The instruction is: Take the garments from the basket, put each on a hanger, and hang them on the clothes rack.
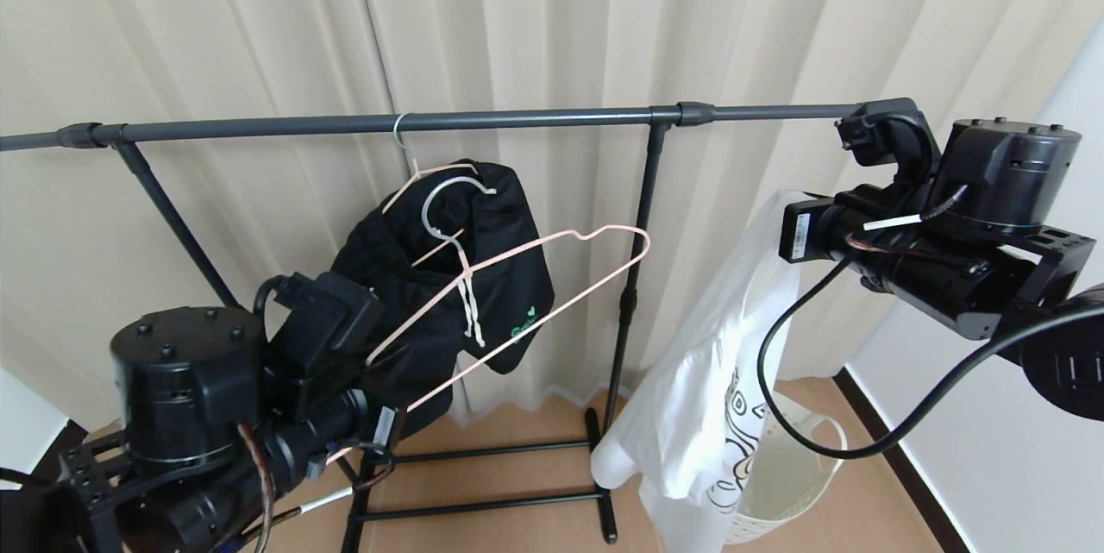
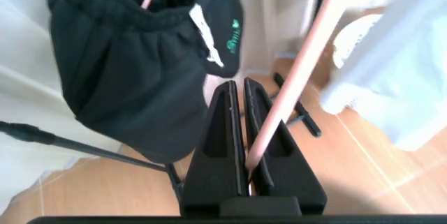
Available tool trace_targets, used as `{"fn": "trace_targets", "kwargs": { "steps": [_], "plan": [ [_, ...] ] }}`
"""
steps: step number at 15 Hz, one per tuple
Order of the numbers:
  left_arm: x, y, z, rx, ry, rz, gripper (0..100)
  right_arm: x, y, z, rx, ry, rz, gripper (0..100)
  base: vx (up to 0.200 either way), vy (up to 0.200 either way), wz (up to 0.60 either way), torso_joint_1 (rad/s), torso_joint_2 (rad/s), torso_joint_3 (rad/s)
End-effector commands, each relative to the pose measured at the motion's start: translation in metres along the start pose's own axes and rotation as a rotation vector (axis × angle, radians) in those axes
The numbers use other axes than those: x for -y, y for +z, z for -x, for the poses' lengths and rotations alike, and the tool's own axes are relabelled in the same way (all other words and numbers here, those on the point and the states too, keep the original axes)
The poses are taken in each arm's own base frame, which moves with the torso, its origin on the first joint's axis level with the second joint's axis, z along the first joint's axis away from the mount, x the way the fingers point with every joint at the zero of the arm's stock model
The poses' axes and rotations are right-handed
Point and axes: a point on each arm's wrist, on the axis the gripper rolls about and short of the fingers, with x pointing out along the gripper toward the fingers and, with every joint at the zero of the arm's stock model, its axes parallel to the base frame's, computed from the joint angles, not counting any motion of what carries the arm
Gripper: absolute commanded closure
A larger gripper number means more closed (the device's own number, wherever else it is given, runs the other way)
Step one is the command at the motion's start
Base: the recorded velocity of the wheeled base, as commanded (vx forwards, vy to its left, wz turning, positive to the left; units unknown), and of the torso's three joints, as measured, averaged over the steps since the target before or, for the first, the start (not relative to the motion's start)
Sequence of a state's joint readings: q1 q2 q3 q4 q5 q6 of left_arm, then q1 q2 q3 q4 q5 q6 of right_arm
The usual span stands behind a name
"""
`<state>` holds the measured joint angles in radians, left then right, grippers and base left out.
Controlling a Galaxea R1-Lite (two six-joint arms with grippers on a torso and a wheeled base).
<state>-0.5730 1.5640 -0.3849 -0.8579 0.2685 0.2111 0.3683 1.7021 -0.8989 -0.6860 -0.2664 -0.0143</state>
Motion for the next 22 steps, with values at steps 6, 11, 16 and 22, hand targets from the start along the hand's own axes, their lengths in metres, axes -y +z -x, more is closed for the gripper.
{"fn": "trace_targets", "kwargs": {
  "steps": [6, 11, 16, 22],
  "plan": [
    [0.027, -0.012, 0.03, 0.019, -0.217, -0.045, 100, -0.011, -0.005, -0.02, 0.007, -0.085, 0.001, 100, 0.0, 0.0, 0.0, 0.0, 0.0, 0.0],
    [0.046, -0.017, 0.01, -0.038, -0.291, -0.045, 100, -0.011, -0.002, -0.021, 0.035, -0.098, -0.007, 100, 0.0, 0.0, 0.0, 0.0, 0.0, 0.0],
    [0.058, -0.009, -0.015, -0.053, -0.281, 0.011, 100, -0.01, -0.004, -0.018, 0.031, -0.096, -0.009, 100, 0.0, 0.0, 0.0, 0.0, 0.0, 0.0],
    [0.053, -0.007, -0.02, -0.056, -0.208, 0.05, 100, -0.015, 0.0, -0.009, 0.042, -0.075, -0.01, 100, 0.0, 0.0, 0.0, 0.0, 0.0, 0.0]
  ]
}}
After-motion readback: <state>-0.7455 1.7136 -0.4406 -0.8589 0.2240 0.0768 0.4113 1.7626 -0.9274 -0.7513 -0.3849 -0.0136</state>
